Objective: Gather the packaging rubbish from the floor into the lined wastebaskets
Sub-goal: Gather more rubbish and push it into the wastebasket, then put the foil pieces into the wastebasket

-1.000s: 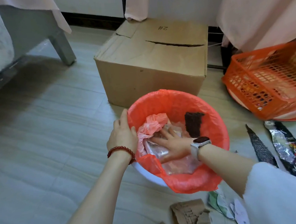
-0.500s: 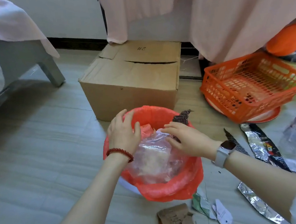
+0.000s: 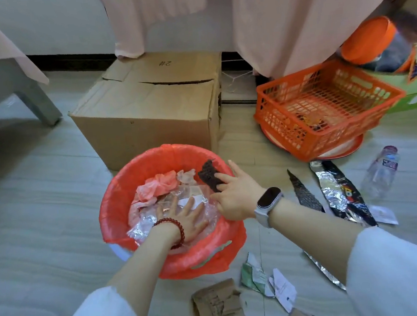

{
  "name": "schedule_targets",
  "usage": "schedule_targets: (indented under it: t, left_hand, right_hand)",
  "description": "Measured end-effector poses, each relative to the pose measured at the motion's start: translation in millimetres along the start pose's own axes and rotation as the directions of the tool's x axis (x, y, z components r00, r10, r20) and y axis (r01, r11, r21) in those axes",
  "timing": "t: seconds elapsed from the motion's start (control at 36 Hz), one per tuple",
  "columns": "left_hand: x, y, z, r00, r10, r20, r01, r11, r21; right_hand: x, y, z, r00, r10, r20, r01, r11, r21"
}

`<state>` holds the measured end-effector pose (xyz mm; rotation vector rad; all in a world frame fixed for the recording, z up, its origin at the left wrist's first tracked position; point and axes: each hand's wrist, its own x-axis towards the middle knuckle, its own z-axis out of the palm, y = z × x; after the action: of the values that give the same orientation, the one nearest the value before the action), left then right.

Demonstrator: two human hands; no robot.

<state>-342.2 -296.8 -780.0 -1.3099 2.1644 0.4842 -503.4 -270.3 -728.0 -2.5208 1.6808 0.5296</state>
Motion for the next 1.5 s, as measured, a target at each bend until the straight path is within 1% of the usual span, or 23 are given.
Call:
schedule_targets:
  t: [0.06,0.08,0.17,0.22,0.28,0.33,0.39,0.47,0.53,0.58,0.64,0.69,0.75,0.78,0.83,0.92,0.97,1.06,1.14,1.22,1.36,1.44,1.5]
  left_hand:
    - [-3,-2,-5,0.996,0.015,-0.084,-0.02,0.998,-0.063]
    - [-7,-4,-8,0.988,0.015,-0.153,-0.03,0.995,-0.098]
    - [-21,-12,-17,0.924,-0.019,-0.382,-0.04,0.988,-0.148]
    - [-29,-17,-22,0.832,-0.058,-0.551,-0.071,0.975,-0.211]
    - [-34,-16,-30,0.696,-0.076,-0.714,-0.176,0.946,-0.272]
    - [-38,-1,-42,0.567,-0.085,-0.82,-0.286,0.913,-0.292]
    - [-41,26,-55,0.486,-0.053,-0.872,-0.371,0.891,-0.26]
    - [-43,79,-64,0.422,0.062,-0.905,-0.48,0.862,-0.164]
    - [-40,113,-57,0.396,0.191,-0.898,-0.553,0.83,-0.067]
    - [-32,143,-37,0.404,0.321,-0.857,-0.616,0.787,0.004]
    - [-23,165,-12,0.465,0.411,-0.784,-0.659,0.752,0.003]
    - [-13,178,18,0.639,0.435,-0.635,-0.617,0.783,-0.084]
    - [2,180,53,0.847,0.367,-0.384,-0.442,0.888,-0.125]
    - [8,178,70,0.915,0.301,-0.267,-0.348,0.926,-0.148]
    - [17,172,102,0.981,0.169,-0.093,-0.185,0.961,-0.206]
    - [28,165,139,0.999,0.036,0.021,-0.031,0.982,-0.188]
    - [30,168,154,0.999,-0.008,0.034,0.015,0.977,-0.211]
    - [32,182,167,1.0,-0.028,0.002,0.028,0.971,-0.236]
    - [32,191,173,0.991,-0.026,-0.129,-0.004,0.975,-0.223]
    - [34,194,174,0.98,0.009,-0.2,-0.074,0.945,-0.317]
    - [37,198,179,0.962,0.041,-0.269,-0.157,0.891,-0.426]
    - [36,195,184,0.947,0.083,-0.311,-0.224,0.864,-0.451]
    - [36,190,187,0.932,0.126,-0.34,-0.278,0.852,-0.444]
  right_hand:
    - [4,-5,-11,0.994,-0.006,0.113,0.014,0.997,-0.073]
    - [5,-6,-14,0.993,-0.019,0.117,0.028,0.996,-0.083]
    - [4,-2,-9,0.994,-0.074,-0.079,0.081,0.993,0.089]
    - [-3,4,-3,0.963,-0.036,-0.266,0.118,0.947,0.299]
    - [-15,12,1,0.883,0.037,-0.469,0.209,0.863,0.46]
    - [-33,22,4,0.814,0.159,-0.558,0.243,0.78,0.576]
    - [-53,34,8,0.776,0.295,-0.558,0.21,0.713,0.669]
    - [-84,52,24,0.699,0.475,-0.534,0.134,0.647,0.751]
    - [-108,62,44,0.702,0.547,-0.456,0.035,0.614,0.789]
    - [-132,68,76,0.745,0.582,-0.326,-0.11,0.589,0.8]
    - [-154,68,112,0.778,0.597,-0.195,-0.236,0.566,0.79]
    - [-172,59,147,0.801,0.594,-0.07,-0.33,0.536,0.777]
    - [-185,48,179,0.819,0.573,0.021,-0.412,0.562,0.717]
    - [-189,42,194,0.817,0.574,0.05,-0.448,0.579,0.681]
    - [-195,32,218,0.787,0.613,0.071,-0.513,0.587,0.627]
    - [-196,27,252,0.722,0.684,0.106,-0.601,0.543,0.587]
    - [-196,30,266,0.692,0.712,0.121,-0.646,0.535,0.544]
    - [-192,39,279,0.661,0.698,0.274,-0.726,0.505,0.466]
    - [-185,41,284,0.689,0.66,0.3,-0.713,0.544,0.443]
    - [-181,40,284,0.715,0.636,0.289,-0.696,0.61,0.379]
    - [-185,35,289,0.764,0.636,0.104,-0.635,0.715,0.292]
    - [-192,34,284,0.773,0.619,0.142,-0.619,0.683,0.388]
    - [-195,32,284,0.76,0.642,0.102,-0.628,0.685,0.368]
